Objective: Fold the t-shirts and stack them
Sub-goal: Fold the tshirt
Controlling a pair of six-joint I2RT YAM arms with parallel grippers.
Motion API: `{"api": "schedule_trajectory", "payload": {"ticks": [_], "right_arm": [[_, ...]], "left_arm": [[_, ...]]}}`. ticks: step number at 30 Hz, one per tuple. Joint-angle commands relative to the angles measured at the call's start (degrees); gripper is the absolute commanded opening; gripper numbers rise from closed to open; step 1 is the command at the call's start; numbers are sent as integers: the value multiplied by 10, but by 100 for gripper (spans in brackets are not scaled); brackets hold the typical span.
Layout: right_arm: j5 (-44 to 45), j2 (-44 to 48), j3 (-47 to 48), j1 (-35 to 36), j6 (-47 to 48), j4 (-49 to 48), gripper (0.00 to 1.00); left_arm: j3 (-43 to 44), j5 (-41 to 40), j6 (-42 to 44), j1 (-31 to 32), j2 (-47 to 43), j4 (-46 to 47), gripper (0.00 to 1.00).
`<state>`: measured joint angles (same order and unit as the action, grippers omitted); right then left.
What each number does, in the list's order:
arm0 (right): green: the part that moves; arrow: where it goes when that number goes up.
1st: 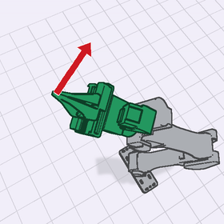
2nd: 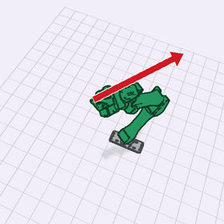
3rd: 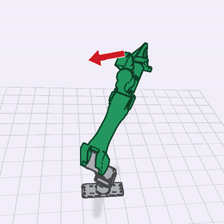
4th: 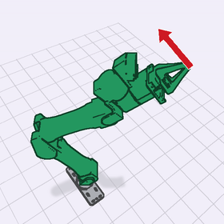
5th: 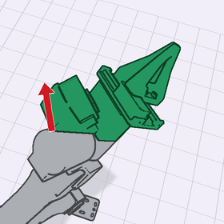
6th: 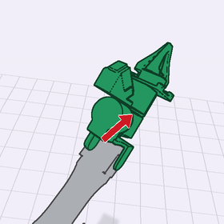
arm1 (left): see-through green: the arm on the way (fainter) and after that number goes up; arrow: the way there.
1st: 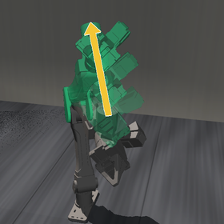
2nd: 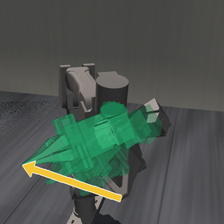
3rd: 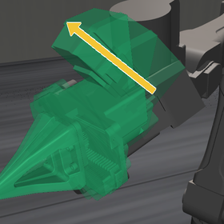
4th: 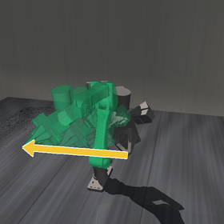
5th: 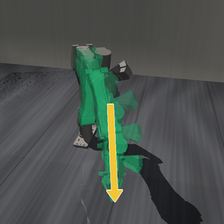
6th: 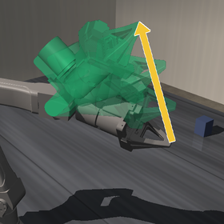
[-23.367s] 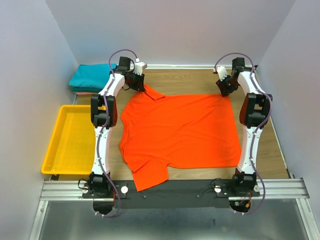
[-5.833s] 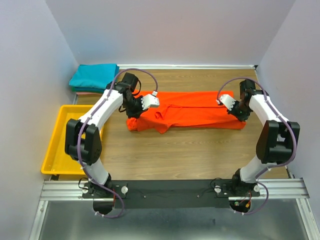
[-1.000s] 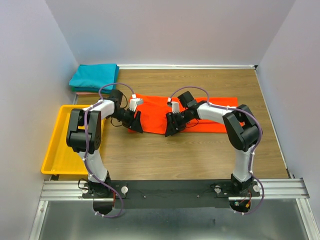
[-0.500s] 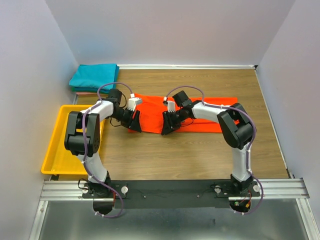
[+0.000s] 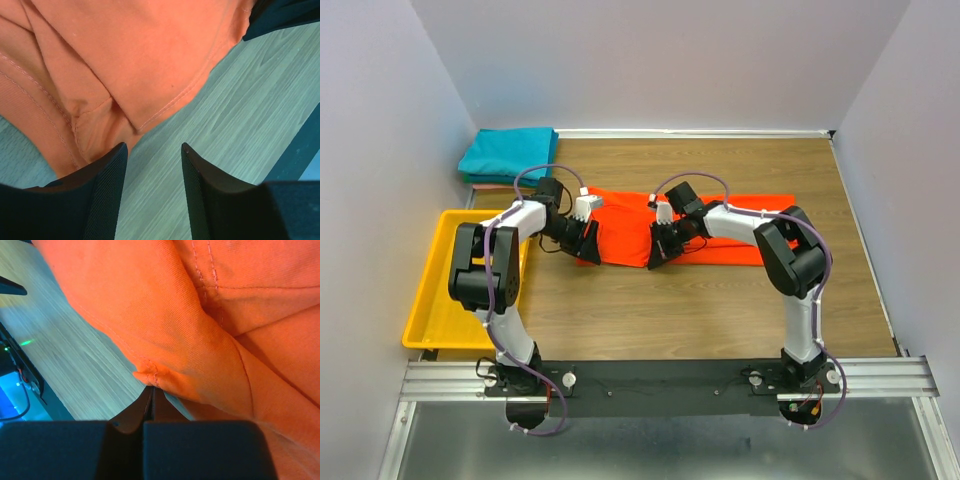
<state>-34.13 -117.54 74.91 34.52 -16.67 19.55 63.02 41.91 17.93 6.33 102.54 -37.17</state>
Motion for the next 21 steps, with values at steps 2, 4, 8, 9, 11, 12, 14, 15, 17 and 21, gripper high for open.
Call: {"api": "schedule_trajectory", "payload": {"ticks": [2,4,8,9,11,12,14,15,17,21], "right_arm": [[16,28,-11,5,6,-3,0],[16,31,-11,5,7,-3,0],[13,30,-8,4,8,-3,1],[11,30,-8,4,8,-3,1],[10,31,-7,5,8,-3,1],[9,32,-7,5,8,-3,1],[9,34,-6,5,9,-3,1],[10,35,-6,4,10,-3,1],[8,36,-5,4,9,-3,0],[9,36,-8,3,8,-2,1]], "left_arm": [[16,16,4,1,15,-12,52],[18,22,5,4,18,-14,51],[23,22,3,11,27,-10,50],[25,24,3,11,28,-9,50],[29,26,1,12,33,-7,49],[30,30,1,13,35,-7,47],[35,32,3,13,35,-10,45],[37,30,6,13,35,-13,44],[39,27,10,13,29,-17,43],[39,16,7,13,12,-19,40]]}}
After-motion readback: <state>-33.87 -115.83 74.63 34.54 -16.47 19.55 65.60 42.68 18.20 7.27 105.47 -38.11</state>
